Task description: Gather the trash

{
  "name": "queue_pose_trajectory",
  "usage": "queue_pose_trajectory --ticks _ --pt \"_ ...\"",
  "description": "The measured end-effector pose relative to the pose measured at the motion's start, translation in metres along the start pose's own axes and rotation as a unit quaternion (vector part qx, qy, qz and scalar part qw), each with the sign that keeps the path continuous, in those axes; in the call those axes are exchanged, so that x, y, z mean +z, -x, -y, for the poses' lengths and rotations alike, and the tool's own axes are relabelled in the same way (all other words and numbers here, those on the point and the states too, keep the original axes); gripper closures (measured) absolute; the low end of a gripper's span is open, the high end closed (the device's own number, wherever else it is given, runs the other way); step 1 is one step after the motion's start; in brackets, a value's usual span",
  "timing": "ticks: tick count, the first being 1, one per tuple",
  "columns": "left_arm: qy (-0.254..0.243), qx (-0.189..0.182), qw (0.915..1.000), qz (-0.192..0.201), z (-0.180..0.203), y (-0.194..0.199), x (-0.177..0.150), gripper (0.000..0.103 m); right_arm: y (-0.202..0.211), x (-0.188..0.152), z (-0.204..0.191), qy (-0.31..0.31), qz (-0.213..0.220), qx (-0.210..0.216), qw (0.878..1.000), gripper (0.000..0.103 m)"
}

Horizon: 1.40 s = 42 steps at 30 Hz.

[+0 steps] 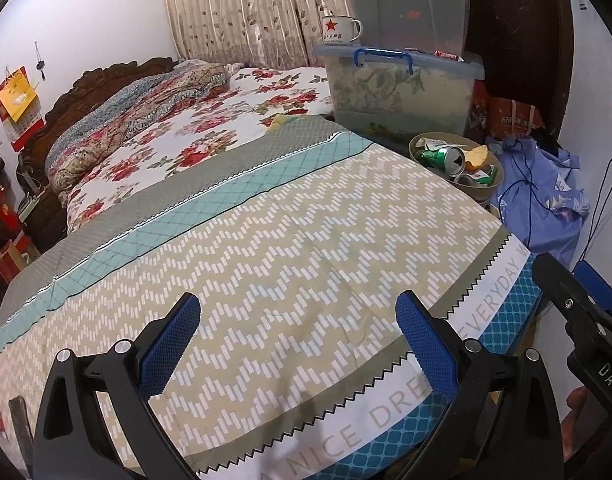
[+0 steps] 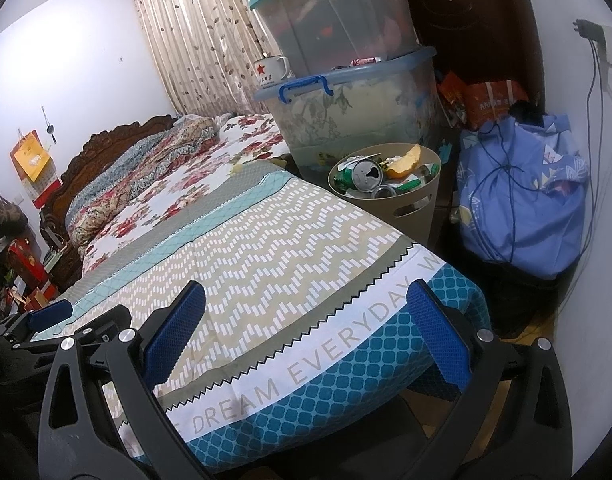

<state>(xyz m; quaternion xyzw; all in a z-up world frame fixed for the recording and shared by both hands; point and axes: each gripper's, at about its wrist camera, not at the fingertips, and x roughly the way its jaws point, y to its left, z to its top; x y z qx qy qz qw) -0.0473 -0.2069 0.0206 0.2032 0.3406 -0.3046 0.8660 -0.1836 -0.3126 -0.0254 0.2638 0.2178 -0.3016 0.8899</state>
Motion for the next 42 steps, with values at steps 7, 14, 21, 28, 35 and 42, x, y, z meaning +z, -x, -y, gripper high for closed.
queue_pose_trajectory --ticks 7,14,21,28,35,42 --pt "-0.002 0.010 0.9999 -0.002 0.0008 -0.0010 0.0001 0.009 -0.0011 -0.0012 0.0002 0.001 -0.001 0.000 1.000 0.003" --pt "0.008 0.016 0.9998 -0.002 -0.0020 -0.0007 -0.0002 0.009 -0.0019 -0.0013 0.0023 0.004 -0.001 -0.002 1.000 0.003" --pt "0.017 0.016 0.9997 -0.005 -0.0041 -0.0018 -0.0005 0.009 -0.0018 -0.0015 0.0018 0.003 -0.001 -0.002 1.000 0.003" --pt "0.017 0.017 0.9997 -0.006 -0.0041 -0.0020 -0.0010 0.009 -0.0015 -0.0016 0.0017 0.004 -0.002 -0.002 1.000 0.003" --pt "0.011 0.019 0.9997 -0.008 -0.0023 -0.0042 -0.0039 0.009 -0.0018 -0.0015 0.0017 0.003 -0.002 -0.002 1.000 0.003" --pt "0.007 0.021 0.9997 -0.007 -0.0005 -0.0048 -0.0054 0.009 -0.0022 -0.0018 0.0022 0.003 -0.002 -0.002 1.000 0.003"
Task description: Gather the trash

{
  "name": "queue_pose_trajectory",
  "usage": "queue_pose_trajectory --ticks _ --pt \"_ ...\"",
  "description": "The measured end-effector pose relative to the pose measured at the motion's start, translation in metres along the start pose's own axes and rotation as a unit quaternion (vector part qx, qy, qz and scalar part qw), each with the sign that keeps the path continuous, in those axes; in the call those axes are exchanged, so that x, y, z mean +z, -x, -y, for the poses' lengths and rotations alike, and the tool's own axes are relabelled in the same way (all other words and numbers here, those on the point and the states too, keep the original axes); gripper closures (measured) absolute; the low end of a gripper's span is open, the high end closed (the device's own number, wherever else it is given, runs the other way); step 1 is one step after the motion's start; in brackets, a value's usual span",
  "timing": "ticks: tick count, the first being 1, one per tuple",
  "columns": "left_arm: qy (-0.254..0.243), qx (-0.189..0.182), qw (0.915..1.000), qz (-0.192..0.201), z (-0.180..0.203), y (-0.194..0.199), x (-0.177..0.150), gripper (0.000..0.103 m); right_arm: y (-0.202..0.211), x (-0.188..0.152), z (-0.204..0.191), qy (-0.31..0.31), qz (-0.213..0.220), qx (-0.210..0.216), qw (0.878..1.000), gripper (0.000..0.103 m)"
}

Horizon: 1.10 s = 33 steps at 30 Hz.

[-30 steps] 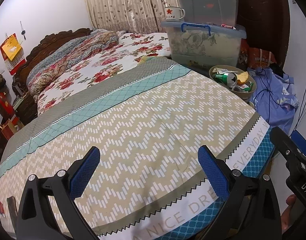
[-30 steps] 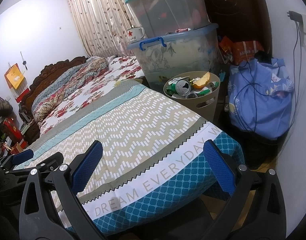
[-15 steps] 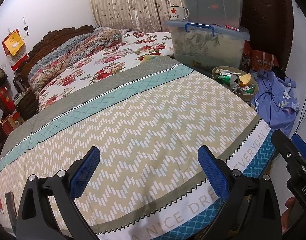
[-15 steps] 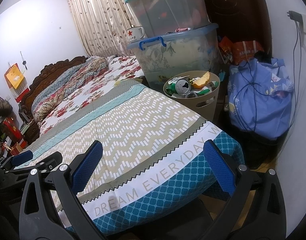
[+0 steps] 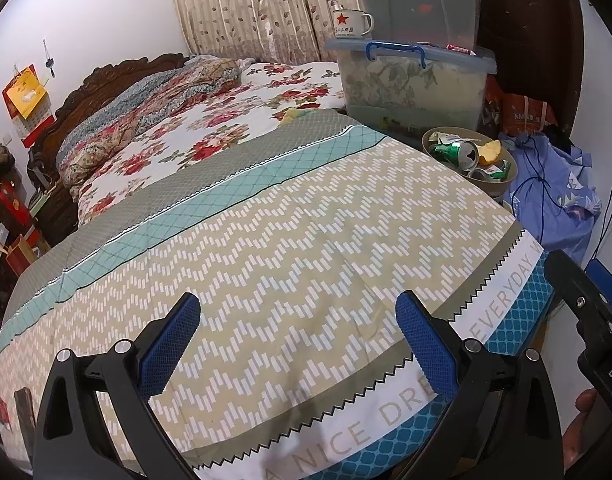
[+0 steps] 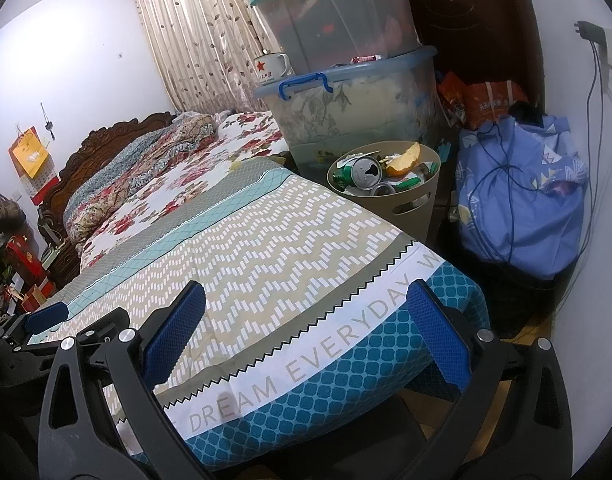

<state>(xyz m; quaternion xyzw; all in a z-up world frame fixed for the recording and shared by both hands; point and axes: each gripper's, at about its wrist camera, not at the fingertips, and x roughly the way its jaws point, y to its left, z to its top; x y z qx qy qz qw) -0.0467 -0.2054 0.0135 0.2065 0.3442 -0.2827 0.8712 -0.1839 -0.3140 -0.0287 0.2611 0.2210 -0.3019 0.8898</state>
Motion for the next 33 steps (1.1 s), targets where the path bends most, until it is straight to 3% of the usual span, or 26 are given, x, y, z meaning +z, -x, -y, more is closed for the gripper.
queue_pose_trajectory --ticks 24,33 --pt "-0.006 -0.003 1.0000 0.003 0.002 0.000 -0.001 0.009 0.001 0.000 -0.002 0.004 0.002 -0.002 1.000 0.003" --pt "0.010 -0.002 0.9999 0.008 -0.009 0.000 0.002 0.009 -0.003 0.016 -0.024 0.048 0.003 -0.005 0.999 0.003"
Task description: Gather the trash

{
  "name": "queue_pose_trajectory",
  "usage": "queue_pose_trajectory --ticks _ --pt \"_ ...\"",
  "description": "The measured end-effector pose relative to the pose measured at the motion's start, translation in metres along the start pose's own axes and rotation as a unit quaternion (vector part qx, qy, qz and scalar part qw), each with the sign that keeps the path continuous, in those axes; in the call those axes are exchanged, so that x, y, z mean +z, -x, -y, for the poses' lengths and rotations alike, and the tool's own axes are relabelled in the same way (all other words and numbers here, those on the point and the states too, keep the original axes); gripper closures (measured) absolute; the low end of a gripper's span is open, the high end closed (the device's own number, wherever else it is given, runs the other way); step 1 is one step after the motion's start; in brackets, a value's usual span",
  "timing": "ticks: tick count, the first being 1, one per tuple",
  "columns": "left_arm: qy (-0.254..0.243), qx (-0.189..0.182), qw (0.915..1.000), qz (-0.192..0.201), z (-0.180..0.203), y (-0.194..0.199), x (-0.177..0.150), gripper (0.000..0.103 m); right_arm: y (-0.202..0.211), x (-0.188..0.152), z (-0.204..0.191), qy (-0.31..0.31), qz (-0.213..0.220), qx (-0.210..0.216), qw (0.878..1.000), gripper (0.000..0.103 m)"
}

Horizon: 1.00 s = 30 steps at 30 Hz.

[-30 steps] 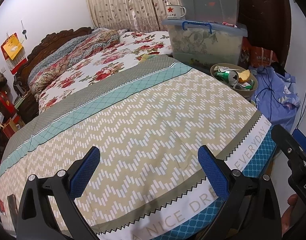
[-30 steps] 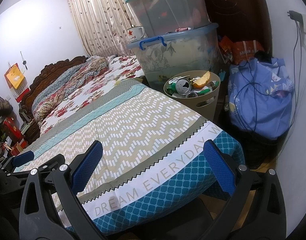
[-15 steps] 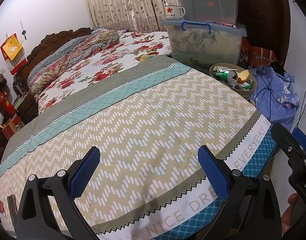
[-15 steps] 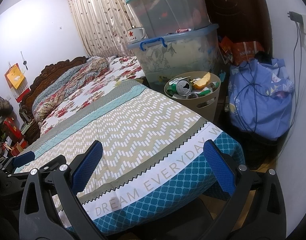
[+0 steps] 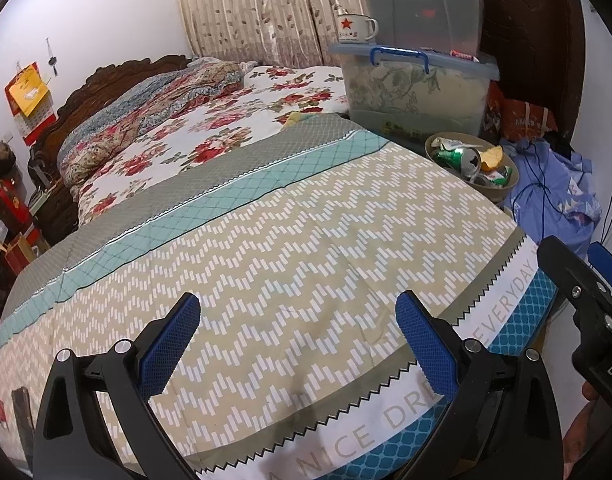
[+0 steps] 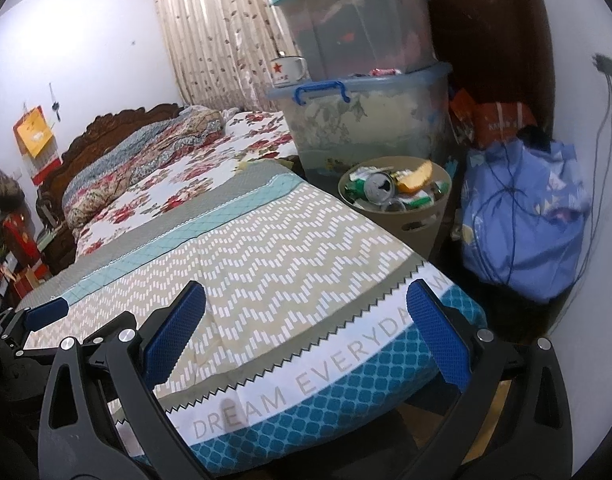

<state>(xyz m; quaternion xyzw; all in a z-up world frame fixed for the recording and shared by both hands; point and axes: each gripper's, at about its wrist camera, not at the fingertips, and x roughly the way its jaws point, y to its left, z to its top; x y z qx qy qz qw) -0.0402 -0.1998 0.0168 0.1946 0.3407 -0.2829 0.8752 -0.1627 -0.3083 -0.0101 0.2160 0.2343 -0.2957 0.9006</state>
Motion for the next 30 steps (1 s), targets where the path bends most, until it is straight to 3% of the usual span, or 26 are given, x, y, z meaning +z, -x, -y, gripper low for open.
queue_pose_trajectory --ticks 15,30 --pt "0.049 0.014 0.9986 -0.018 -0.036 -0.019 -0.004 0.009 -0.015 0.007 -0.047 0.081 -0.005 -0.052 0.995 0.003" --pt "0.049 0.023 0.9982 -0.025 -0.033 -0.027 -0.005 0.009 -0.015 0.016 -0.046 0.055 -0.014 -0.051 0.997 0.003"
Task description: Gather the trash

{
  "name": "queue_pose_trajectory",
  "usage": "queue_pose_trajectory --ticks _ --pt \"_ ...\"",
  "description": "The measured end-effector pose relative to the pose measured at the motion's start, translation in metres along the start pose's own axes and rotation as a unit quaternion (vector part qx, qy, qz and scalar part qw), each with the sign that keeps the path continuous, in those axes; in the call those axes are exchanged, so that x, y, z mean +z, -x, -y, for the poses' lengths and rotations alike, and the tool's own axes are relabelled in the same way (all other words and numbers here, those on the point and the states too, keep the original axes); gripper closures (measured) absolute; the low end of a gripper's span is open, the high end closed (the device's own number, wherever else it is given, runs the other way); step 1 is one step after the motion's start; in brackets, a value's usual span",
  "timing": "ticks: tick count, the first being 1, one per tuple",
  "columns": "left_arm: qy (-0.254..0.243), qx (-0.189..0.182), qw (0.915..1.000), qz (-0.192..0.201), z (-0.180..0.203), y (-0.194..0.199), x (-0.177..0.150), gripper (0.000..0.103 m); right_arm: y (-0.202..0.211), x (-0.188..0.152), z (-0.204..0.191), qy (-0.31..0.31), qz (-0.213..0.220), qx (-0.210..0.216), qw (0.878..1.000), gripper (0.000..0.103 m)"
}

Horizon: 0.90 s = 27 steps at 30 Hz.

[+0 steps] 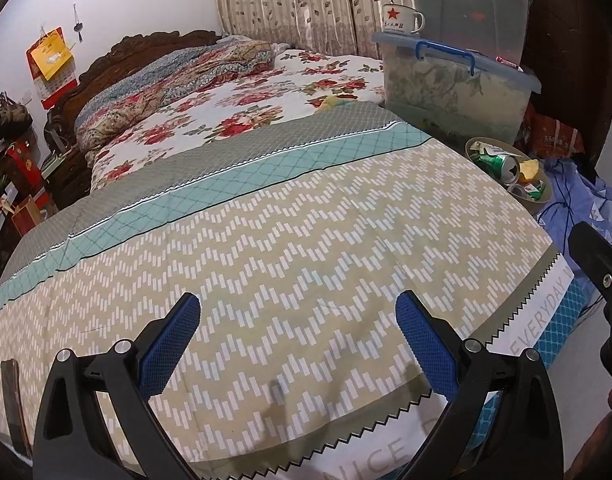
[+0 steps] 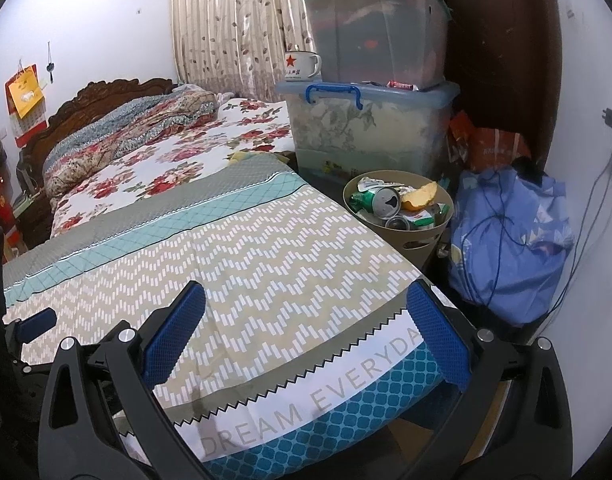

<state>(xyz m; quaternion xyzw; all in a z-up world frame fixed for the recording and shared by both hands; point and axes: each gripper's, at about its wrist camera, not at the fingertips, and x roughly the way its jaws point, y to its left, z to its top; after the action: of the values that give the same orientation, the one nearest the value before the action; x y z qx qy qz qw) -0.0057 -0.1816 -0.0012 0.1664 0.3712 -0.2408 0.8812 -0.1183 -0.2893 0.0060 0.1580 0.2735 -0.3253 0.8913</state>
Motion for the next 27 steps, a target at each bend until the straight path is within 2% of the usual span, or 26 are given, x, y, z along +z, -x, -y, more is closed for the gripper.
queue_pose_trajectory --ticks 15,19,23,27 --pt "0.000 0.001 1.0000 0.004 0.000 0.004 -0.001 0.009 0.002 0.000 -0.008 0.000 -0.012 0.013 1.000 0.003" --pt "-0.001 0.001 1.0000 0.004 0.001 0.004 -0.001 0.009 -0.002 0.000 -0.006 -0.009 -0.027 0.022 0.999 0.003" --pt "-0.002 0.001 1.0000 0.005 0.000 0.005 -0.001 0.009 -0.012 -0.001 0.001 -0.031 -0.061 0.036 0.997 0.003" --pt "-0.003 0.003 1.0000 0.005 0.000 0.005 -0.001 0.009 -0.014 -0.003 0.002 -0.038 -0.065 0.036 0.997 0.003"
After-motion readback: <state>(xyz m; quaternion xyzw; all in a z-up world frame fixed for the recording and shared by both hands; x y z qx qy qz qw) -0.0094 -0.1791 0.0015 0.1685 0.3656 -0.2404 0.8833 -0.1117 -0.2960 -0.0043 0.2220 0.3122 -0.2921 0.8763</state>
